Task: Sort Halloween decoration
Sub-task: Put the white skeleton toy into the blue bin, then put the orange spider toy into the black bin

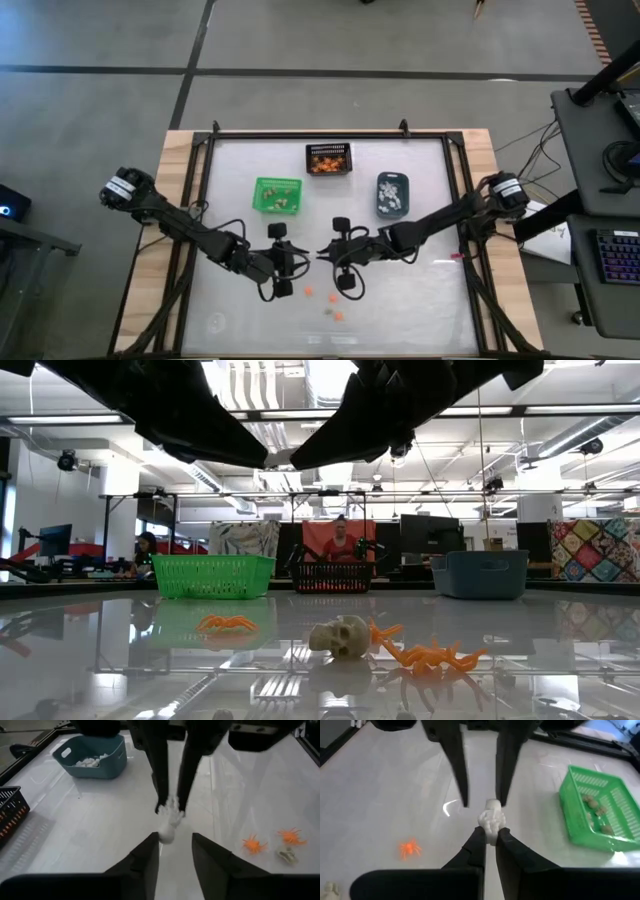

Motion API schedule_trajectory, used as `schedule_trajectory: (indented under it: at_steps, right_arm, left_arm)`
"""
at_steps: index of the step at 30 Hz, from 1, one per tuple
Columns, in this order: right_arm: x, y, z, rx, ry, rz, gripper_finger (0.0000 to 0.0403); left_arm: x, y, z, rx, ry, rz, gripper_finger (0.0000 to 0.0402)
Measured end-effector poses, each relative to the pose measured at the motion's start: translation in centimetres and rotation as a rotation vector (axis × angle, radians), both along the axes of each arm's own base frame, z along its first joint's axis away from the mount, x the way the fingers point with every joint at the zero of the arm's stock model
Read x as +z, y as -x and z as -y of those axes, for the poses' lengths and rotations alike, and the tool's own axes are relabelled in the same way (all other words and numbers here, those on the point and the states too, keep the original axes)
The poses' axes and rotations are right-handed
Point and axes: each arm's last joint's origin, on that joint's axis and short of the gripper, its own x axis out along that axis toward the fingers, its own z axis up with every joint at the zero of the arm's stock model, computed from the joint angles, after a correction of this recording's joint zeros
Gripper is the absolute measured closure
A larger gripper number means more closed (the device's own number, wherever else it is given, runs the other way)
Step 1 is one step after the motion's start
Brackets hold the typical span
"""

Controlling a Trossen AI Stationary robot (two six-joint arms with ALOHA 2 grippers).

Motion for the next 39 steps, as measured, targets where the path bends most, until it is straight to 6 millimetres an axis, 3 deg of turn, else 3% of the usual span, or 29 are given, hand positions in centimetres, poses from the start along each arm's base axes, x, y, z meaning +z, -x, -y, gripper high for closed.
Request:
schedule_trajectory:
  at_steps: [7, 13, 18, 22, 28, 39]
  right_arm:
    - [0.3, 1.2, 2.9, -0.161, 0.024, -0.144, 0.0385]
    - [0.7, 4.2, 8.3, -0.592, 0.084, -0.344, 0.0385]
    - [0.9, 7.9, 13.4, -0.995, -0.044, -0.520, 0.0385]
    - [0.6, 9.7, 15.9, -1.160, -0.150, -0.626, 0.0385]
    - [0.2, 9.9, 17.3, -1.171, -0.224, -0.656, 0.0375]
    - [0.2, 9.9, 17.4, -1.168, -0.228, -0.654, 0.0286]
  left_arm:
    - [-0.6, 0.4, -0.2, 0.008, -0.014, -0.071, 0.0267]
    - [-0.7, 0.5, -0.3, 0.024, -0.018, -0.086, 0.0265]
    - [-0.7, 0.6, -0.3, 0.025, -0.020, -0.088, 0.0265]
    - [-0.7, 0.6, -0.4, 0.025, -0.022, -0.090, 0.0265]
    - [-0.7, 0.6, -0.4, 0.024, -0.025, -0.092, 0.0265]
    - [-1.0, 0.6, -0.4, 0.023, -0.031, -0.104, 0.0265]
